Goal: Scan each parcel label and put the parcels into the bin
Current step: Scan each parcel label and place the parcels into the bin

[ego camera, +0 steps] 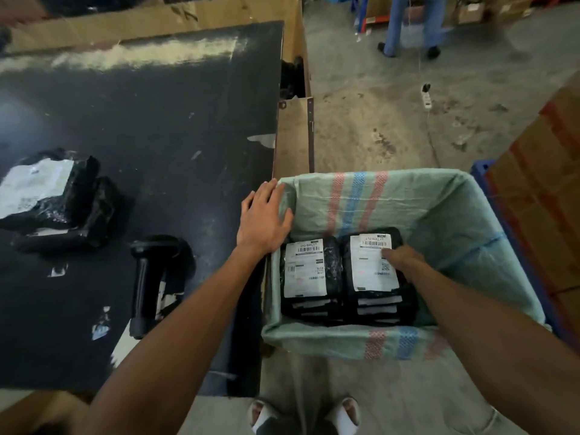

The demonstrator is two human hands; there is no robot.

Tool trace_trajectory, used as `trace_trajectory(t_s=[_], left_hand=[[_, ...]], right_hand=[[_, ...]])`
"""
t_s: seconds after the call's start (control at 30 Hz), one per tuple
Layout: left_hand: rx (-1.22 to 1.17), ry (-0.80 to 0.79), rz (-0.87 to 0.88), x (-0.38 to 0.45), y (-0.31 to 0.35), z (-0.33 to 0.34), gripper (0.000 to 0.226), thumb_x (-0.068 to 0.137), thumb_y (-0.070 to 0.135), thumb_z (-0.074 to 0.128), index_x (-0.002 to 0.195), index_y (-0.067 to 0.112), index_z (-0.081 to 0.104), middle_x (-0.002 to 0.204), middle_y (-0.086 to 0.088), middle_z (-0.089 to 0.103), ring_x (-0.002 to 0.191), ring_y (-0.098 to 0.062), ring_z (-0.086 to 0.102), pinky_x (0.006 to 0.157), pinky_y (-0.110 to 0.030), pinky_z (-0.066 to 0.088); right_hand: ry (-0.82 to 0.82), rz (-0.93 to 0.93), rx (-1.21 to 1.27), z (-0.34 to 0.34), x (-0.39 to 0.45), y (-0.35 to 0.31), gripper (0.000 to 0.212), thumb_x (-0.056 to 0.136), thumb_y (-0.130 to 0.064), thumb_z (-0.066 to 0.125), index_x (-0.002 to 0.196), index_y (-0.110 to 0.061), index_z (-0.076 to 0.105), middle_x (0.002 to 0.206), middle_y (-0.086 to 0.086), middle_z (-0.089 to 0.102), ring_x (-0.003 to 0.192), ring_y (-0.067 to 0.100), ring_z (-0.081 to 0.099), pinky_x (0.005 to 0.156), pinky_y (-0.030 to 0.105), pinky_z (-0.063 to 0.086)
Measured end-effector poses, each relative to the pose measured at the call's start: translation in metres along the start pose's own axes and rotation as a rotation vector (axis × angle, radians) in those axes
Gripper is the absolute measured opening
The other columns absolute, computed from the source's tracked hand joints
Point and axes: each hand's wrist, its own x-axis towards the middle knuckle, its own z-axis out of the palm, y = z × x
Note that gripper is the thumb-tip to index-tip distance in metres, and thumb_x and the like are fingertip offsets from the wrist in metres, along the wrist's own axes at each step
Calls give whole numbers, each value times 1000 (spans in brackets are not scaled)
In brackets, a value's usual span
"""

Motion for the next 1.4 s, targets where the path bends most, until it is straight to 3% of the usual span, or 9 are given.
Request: trace_trajectory(t_s=[0.13, 0.33, 0.47, 0.57, 0.7, 0.87, 1.0, 1.23, 1.4], left_hand=[[-20, -22, -6, 1, -2, -2, 60, 99, 37, 46, 154, 16, 36, 163, -6, 32, 152, -22, 25, 125, -46, 14], [-114, -187, -27, 3, 6, -18, 64, 100, 23, 55, 158, 9, 30, 167, -14, 22, 155, -32, 17, 126, -47, 7], [-269, -312, -41, 7, 2, -57, 47, 98, 23, 60, 142, 8, 55, 148, -16, 53, 138, -31, 48, 112, -34, 36], [-305, -260, 8, -1, -10, -94, 28, 99, 28, 59, 120, 15, 72, 117, -8, 73, 108, -21, 65, 90, -27, 45], [-340, -118, 71, -20, -55, -149, 24, 99, 24, 58, 114, 15, 75, 112, -4, 76, 107, -20, 67, 95, -29, 47], [-343, 117, 37, -47, -141, -193, 22, 98, 18, 59, 113, 11, 74, 116, -8, 73, 108, -25, 66, 94, -31, 46], [-201, 316, -76, -67, -209, -205, 30, 95, 16, 59, 122, 8, 69, 128, -19, 63, 122, -37, 55, 101, -46, 42], [-153, 263, -542, -89, -310, -225, 76, 96, 51, 57, 154, 9, 31, 164, -25, 19, 153, -42, 12, 124, -54, 5], [-602, 226, -928, -87, -347, -231, 106, 75, 66, 75, 149, 1, 35, 152, -24, 42, 141, -42, 40, 118, -52, 32]], right_hand=[[168, -99, -88, 0, -27, -11, 72, 94, -41, 61, 152, -8, 33, 156, 22, 29, 143, 40, 30, 112, 49, 35], [141, -448, 235, 7, -85, -38, 33, 98, -28, 59, 124, -9, 68, 129, 14, 67, 119, 33, 61, 101, 38, 48], [128, -602, 357, 20, -133, -70, 27, 99, -18, 58, 121, -9, 68, 122, 12, 70, 116, 28, 64, 103, 38, 49], [132, -709, 432, 35, -169, -93, 21, 97, -19, 61, 114, -14, 71, 109, 9, 73, 102, 26, 70, 94, 38, 55], [66, -838, 476, 67, -222, -125, 9, 92, -27, 69, 100, -24, 72, 94, 3, 74, 80, 17, 71, 75, 24, 52], [-166, -778, 258, 115, -273, -157, 53, 84, -72, 57, 106, -26, 69, 108, -2, 72, 77, 10, 69, 69, 24, 52], [-214, -687, 128, 153, -302, -174, 81, 72, -89, 45, 114, -22, 65, 110, -3, 70, 80, 14, 71, 66, 25, 53], [58, -540, 128, 221, -342, -214, 68, 86, -71, 56, 101, -6, 67, 101, 10, 72, 101, 31, 69, 83, 37, 53], [72, -480, 306, 241, -347, -219, 46, 92, -54, 59, 84, -9, 67, 79, 5, 78, 64, 23, 71, 88, 44, 58]])
